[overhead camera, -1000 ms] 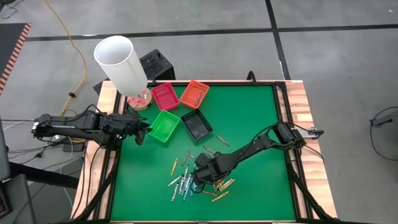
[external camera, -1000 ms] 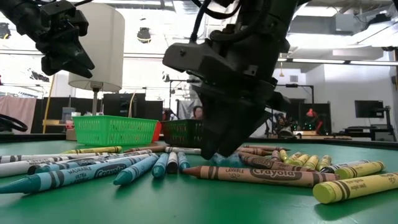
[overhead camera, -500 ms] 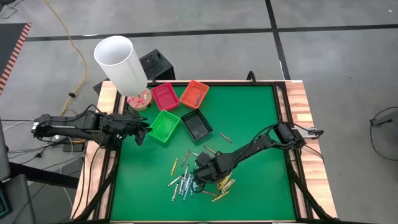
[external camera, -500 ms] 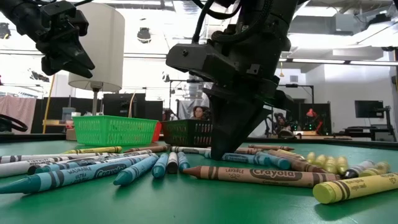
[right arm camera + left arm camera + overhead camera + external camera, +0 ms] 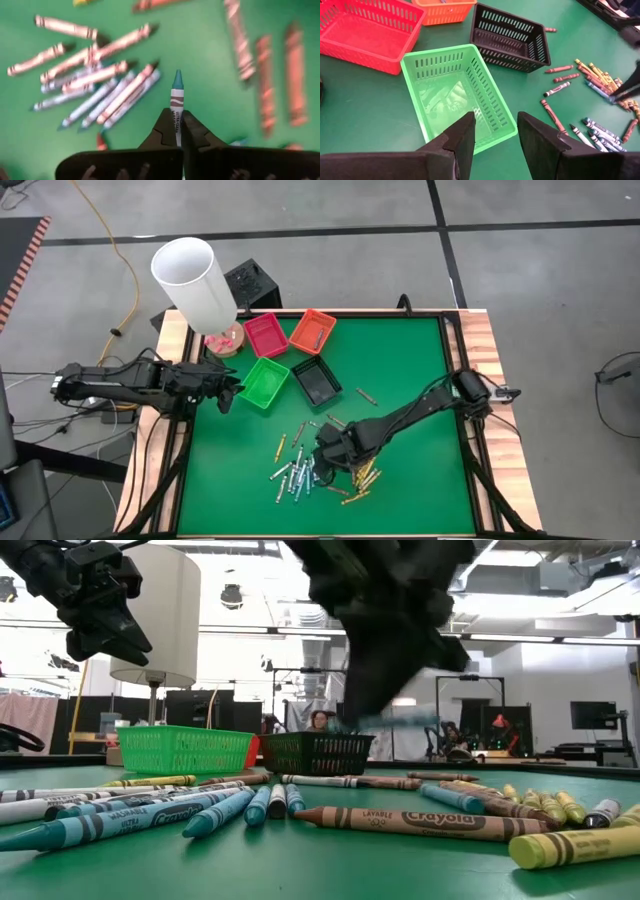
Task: Sort crayons
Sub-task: Put the blue crayon into the orange bin, then put the brown crayon into the red bin
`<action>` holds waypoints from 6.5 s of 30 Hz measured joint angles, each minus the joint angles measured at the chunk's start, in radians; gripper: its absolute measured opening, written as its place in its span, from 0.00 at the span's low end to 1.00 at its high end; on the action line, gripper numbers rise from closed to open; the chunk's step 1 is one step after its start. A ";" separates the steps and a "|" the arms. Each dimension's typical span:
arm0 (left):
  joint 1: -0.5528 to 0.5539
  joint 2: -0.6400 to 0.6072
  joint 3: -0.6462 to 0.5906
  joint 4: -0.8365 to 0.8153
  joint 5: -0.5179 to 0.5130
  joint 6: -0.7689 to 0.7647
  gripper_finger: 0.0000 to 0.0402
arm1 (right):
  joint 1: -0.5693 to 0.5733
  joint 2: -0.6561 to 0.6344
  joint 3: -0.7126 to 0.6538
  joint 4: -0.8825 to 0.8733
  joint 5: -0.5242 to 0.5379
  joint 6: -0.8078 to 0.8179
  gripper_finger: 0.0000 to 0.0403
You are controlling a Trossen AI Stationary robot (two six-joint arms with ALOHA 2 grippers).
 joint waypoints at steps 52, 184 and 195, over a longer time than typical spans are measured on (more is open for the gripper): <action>0.000 0.000 0.000 -0.027 -0.133 0.000 0.34 | -0.767 0.053 0.001 0.585 0.193 -0.719 0.00; 0.000 0.000 0.000 -0.035 -0.126 -0.019 0.34 | -0.589 -0.560 -0.929 0.439 -0.047 -0.703 0.33; 0.000 0.000 0.000 -0.036 -0.127 -0.019 0.34 | -0.596 -0.485 -0.924 0.451 -0.051 -0.719 0.33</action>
